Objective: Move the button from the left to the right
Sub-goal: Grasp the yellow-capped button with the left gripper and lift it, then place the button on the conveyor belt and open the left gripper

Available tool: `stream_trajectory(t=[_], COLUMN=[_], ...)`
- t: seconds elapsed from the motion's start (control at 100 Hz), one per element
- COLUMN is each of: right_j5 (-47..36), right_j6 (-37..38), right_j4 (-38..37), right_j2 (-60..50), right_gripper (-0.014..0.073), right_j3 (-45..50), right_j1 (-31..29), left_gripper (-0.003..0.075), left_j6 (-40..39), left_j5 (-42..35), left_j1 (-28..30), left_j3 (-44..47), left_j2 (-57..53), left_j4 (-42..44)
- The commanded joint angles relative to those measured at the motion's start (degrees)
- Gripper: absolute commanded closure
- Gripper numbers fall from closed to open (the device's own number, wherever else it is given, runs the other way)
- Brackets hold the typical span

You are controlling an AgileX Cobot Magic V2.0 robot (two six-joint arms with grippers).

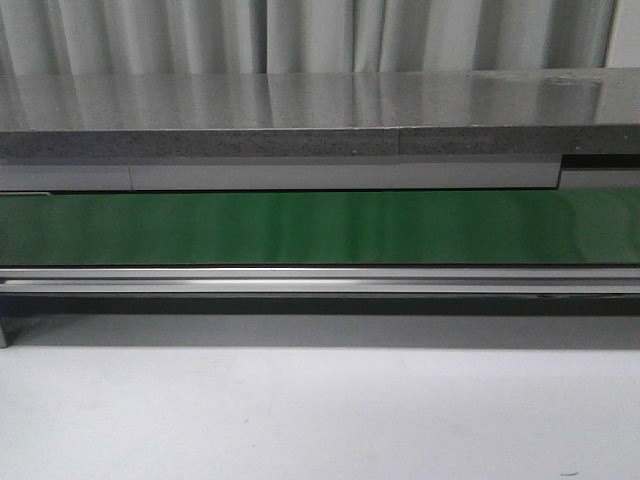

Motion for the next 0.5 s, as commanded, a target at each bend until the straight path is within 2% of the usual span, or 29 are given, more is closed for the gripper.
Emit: stream_trajectory(t=[0.0, 0.12, 0.19, 0.26, 0.43, 0.49], right_j5=[-4.76, -4.76, -4.76, -4.76, -4.76, -4.76], right_j6=[0.0, 0.0, 0.0, 0.0, 0.0, 0.0], right_j4=[-0.62, -0.62, -0.62, -0.62, -0.62, -0.62], right_j2=[-1.01, -1.01, -1.01, -1.01, -1.01, -1.01], right_gripper=[0.0662, 0.0662, 0.0662, 0.0662, 0.0662, 0.0662], right_j3=[0.01, 0.01, 0.01, 0.01, 0.01, 0.01], right_j1=[-0.14, -0.14, -0.14, -0.14, -0.14, -0.14], left_gripper=[0.0684, 0.0678, 0.0645, 0.0577, 0.0351, 0.0304], left_j6=[0.07, 0.07, 0.07, 0.07, 0.91, 2.5], left_j5=[-2.37, -2.46, -2.46, -2.46, -2.95, -2.95], left_j1=[-2.54, -4.08, -4.35, -4.57, -4.91, -4.91], left_j3=[-1.88, -1.88, -1.88, -1.88, -1.88, -1.88], left_j2=[-2.51, -2.51, -2.51, -2.51, -2.13, -1.83], left_j4=[-0.45, -0.45, -0.56, -0.7, -1.13, -2.82])
